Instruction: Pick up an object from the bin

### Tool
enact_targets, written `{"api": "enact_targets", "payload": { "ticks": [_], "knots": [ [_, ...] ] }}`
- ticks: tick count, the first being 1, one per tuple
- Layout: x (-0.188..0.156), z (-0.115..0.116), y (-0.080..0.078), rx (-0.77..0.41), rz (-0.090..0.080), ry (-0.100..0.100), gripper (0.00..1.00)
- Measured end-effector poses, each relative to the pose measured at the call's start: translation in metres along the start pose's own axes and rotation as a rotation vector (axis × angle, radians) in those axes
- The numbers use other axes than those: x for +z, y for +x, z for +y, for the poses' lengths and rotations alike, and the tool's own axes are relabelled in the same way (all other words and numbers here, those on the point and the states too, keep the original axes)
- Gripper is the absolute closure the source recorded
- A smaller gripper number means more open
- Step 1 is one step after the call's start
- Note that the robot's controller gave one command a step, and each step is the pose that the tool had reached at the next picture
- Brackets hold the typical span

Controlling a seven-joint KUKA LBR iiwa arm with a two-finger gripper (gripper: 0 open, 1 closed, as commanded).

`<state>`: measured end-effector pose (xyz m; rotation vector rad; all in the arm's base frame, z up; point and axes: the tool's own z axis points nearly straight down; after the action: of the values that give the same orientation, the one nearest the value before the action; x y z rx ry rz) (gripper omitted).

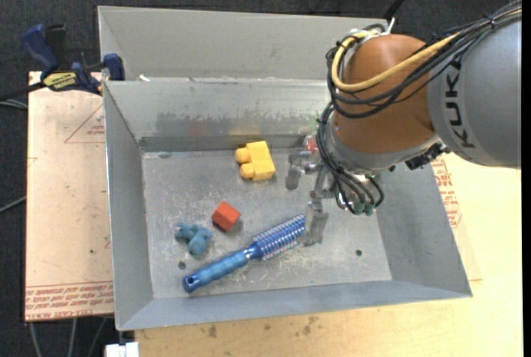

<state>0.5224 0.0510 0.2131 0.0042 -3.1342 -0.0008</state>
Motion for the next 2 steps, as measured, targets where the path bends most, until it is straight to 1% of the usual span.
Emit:
{"api": "enact_targets", "payload": {
  "ticks": [1, 2],
  "knots": [
    [0.087, 0.07, -0.028, -0.145, -0.003, -0.002, 0.0],
    [0.141, 0.098, 0.004, -0.294, -0.01, 0.0, 0.0]
  ]
}}
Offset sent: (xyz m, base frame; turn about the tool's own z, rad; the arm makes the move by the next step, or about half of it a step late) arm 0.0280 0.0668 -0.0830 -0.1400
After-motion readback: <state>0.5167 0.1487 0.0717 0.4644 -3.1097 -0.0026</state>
